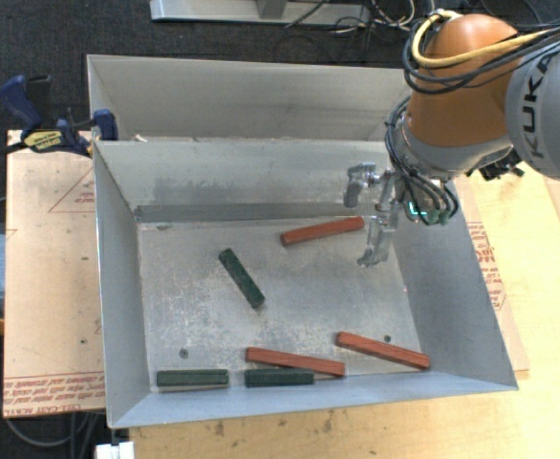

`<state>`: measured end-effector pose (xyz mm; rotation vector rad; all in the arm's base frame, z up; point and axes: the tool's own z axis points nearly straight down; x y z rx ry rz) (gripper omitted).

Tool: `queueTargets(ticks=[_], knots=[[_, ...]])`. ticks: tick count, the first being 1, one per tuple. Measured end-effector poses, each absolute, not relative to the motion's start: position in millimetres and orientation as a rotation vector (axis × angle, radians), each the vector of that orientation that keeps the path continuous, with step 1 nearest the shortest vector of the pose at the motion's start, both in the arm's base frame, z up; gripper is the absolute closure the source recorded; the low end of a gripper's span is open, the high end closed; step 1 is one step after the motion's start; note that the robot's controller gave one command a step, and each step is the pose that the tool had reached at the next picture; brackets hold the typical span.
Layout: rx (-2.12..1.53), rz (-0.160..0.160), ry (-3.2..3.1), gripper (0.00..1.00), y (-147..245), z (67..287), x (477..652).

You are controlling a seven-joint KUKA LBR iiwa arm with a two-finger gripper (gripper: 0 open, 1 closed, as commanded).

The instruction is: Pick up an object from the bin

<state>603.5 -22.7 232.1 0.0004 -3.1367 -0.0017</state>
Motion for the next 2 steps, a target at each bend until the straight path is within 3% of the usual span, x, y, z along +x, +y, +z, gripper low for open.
queueTargets(ticks=[1, 2], knots=[[0.572, -0.004, -3.083, 0.0, -35, 106, 530.7], [0.985, -0.003, -2.982, 0.0, -42, 69, 504.5]])
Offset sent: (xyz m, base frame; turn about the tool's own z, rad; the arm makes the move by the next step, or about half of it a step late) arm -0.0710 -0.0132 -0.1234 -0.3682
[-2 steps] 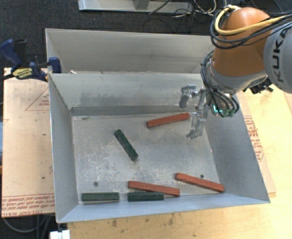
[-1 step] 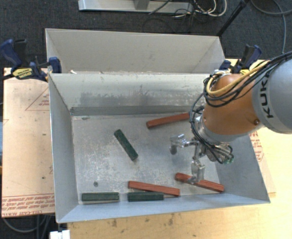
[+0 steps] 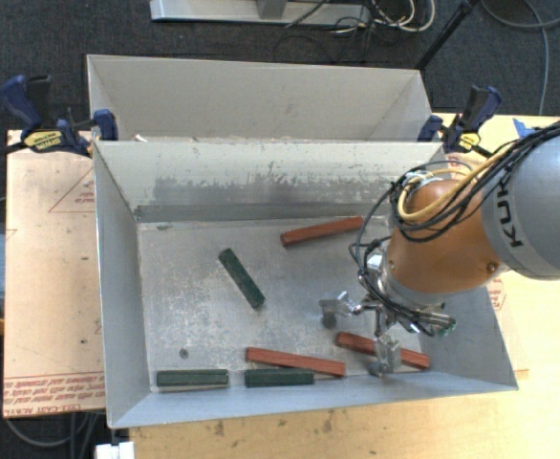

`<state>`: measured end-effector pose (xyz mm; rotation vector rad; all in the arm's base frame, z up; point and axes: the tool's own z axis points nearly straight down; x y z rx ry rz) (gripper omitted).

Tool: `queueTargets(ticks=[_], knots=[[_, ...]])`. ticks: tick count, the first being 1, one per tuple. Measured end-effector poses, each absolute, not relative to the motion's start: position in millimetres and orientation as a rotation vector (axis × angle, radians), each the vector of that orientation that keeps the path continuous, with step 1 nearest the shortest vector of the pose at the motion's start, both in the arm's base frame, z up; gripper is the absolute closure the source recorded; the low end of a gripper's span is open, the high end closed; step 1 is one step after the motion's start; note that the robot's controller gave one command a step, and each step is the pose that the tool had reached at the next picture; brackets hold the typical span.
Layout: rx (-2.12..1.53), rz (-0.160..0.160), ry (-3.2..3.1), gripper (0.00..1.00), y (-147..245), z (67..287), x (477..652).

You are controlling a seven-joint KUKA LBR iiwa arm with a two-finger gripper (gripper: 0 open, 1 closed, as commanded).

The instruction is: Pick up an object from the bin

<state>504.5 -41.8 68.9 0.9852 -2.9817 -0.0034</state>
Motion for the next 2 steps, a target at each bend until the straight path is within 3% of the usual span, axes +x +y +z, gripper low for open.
queueTargets(ticks=[1, 2], knots=[[0.989, -0.001, -2.984, 1.0, -42, 70, 505.5], [0.877, 0.005, -3.028, 1.0, -51, 213, 524.1]])
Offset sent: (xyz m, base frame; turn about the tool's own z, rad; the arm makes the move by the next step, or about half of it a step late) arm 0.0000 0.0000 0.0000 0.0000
